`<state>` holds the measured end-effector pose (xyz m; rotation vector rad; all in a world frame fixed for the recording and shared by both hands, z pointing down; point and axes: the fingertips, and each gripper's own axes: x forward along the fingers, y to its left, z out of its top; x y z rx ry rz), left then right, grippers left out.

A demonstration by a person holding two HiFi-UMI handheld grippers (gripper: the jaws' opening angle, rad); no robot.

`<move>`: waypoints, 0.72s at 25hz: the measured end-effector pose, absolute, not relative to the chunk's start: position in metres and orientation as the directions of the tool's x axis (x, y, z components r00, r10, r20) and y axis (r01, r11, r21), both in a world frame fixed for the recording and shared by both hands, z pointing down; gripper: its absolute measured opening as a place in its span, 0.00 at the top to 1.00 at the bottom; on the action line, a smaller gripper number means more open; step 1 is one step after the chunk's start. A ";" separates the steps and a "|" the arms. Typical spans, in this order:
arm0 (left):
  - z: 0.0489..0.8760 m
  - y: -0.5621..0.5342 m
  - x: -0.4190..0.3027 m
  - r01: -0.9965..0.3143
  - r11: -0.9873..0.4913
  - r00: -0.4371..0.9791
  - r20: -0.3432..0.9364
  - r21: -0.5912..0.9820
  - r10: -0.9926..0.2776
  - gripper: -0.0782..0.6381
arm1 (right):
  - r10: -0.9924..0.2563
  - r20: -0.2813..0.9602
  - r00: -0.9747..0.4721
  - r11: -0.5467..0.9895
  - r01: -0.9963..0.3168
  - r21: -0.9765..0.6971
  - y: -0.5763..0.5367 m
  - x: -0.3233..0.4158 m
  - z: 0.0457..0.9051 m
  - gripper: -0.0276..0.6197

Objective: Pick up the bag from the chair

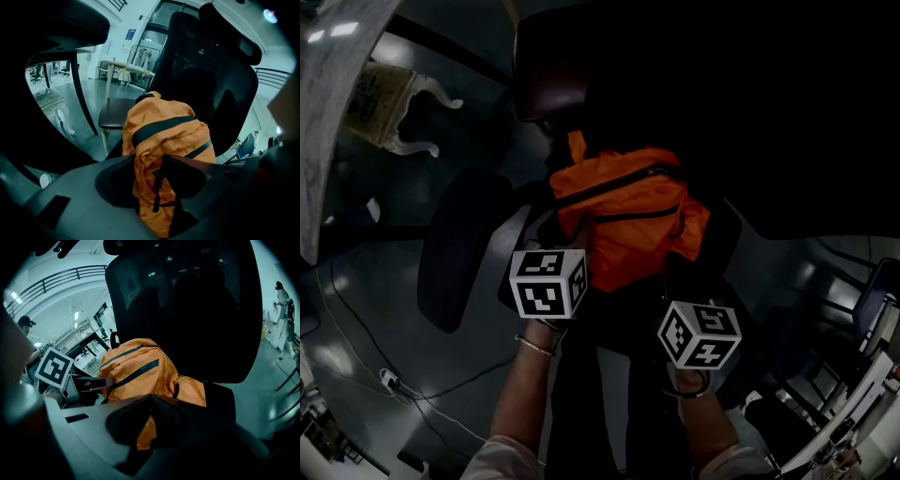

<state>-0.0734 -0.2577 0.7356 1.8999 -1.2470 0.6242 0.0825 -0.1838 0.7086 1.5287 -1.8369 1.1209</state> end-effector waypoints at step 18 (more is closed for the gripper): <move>0.712 -0.234 -0.061 -0.904 -0.279 0.426 0.724 0.323 -0.543 0.84 | -0.573 0.782 -0.245 0.027 -0.959 -0.281 -0.167 0.084 0.696 0.91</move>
